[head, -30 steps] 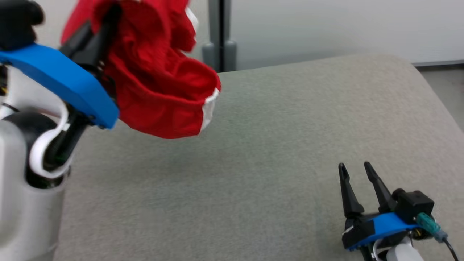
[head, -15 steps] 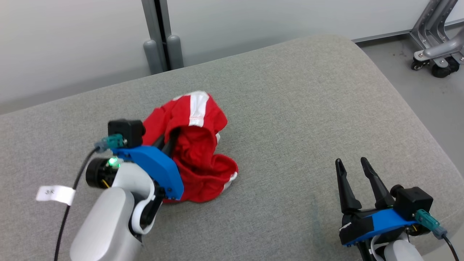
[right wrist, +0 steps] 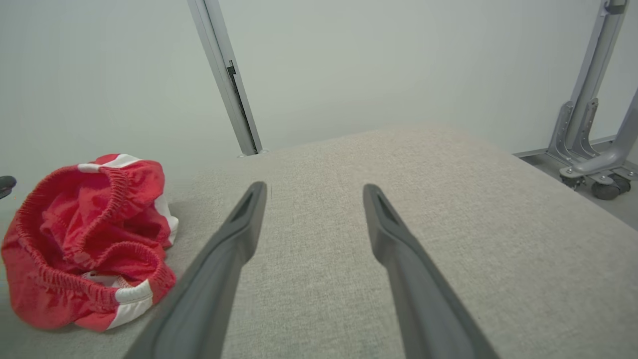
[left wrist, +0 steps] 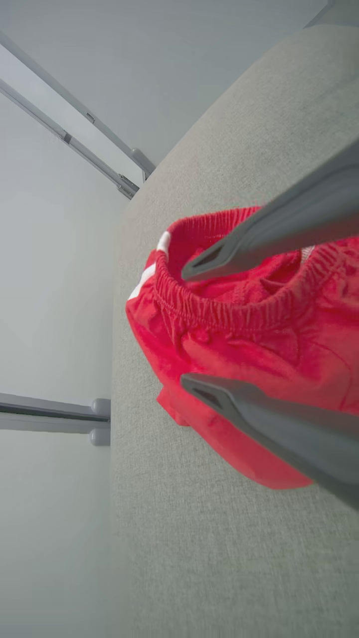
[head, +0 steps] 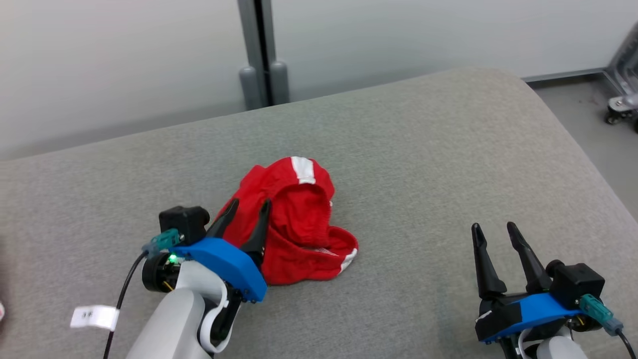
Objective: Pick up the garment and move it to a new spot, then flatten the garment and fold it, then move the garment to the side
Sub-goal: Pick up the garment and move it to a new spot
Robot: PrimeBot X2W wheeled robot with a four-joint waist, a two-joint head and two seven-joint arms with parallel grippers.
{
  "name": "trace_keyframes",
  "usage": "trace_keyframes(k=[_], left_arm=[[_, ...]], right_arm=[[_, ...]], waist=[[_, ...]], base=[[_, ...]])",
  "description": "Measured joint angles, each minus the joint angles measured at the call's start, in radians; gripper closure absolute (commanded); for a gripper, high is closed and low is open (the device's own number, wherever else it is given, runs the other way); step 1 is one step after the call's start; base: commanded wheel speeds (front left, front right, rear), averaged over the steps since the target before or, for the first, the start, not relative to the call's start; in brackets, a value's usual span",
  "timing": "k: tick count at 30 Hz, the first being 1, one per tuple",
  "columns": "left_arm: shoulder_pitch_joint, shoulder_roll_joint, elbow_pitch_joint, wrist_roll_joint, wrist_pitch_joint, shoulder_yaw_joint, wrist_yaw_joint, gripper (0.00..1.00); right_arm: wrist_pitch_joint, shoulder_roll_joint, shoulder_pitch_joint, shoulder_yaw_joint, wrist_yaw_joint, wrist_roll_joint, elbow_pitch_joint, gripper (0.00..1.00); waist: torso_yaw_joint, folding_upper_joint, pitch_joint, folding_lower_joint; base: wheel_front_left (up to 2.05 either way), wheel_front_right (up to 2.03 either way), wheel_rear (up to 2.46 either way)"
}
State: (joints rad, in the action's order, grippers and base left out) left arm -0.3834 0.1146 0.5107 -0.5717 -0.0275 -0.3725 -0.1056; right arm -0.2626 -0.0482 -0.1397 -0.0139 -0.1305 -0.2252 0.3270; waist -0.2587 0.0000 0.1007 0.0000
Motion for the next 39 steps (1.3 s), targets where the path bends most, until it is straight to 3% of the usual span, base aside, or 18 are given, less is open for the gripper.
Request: trace_keyframes(k=[5,8,13,17,22,39], left_arm=[[0.069,0.035,-0.077,0.002,0.112,0.008,-0.007,0.00],[0.127,0.052,-0.110,0.009,0.210,0.039,0.007,0.00],[0.216,0.071,-0.145,0.042,0.280,0.093,0.045,0.00],[0.269,0.063,-0.193,0.072,0.289,0.168,0.070,0.00],[0.332,0.047,-0.227,0.133,0.289,0.230,0.061,0.00],[0.362,0.037,-0.203,0.227,0.289,0.285,0.042,0.00]], right_arm=[[0.000,0.000,0.005,0.007,0.000,0.012,-0.001,0.00],[0.004,0.000,0.016,0.017,0.000,0.019,-0.004,0.00],[0.018,0.000,0.027,0.035,0.000,0.045,-0.016,0.00],[0.035,0.000,0.041,0.057,0.000,0.059,-0.029,0.00],[0.065,0.000,0.051,0.071,0.000,0.077,-0.050,0.00],[0.094,0.000,0.082,0.073,0.000,0.063,-0.042,0.00]], waist=[[0.053,0.0000,-0.019,-0.0001],[0.080,0.0000,-0.030,-0.0001],[0.123,0.0000,-0.044,-0.0001],[0.158,0.0000,-0.060,-0.0001],[0.192,0.0000,-0.077,-0.0002],[0.205,0.0000,-0.079,-0.0001]], base=[[0.00,0.00,0.00],[0.00,0.00,0.00],[0.00,0.00,0.00],[0.00,0.00,0.00],[0.00,0.00,0.00],[0.00,0.00,0.00]])
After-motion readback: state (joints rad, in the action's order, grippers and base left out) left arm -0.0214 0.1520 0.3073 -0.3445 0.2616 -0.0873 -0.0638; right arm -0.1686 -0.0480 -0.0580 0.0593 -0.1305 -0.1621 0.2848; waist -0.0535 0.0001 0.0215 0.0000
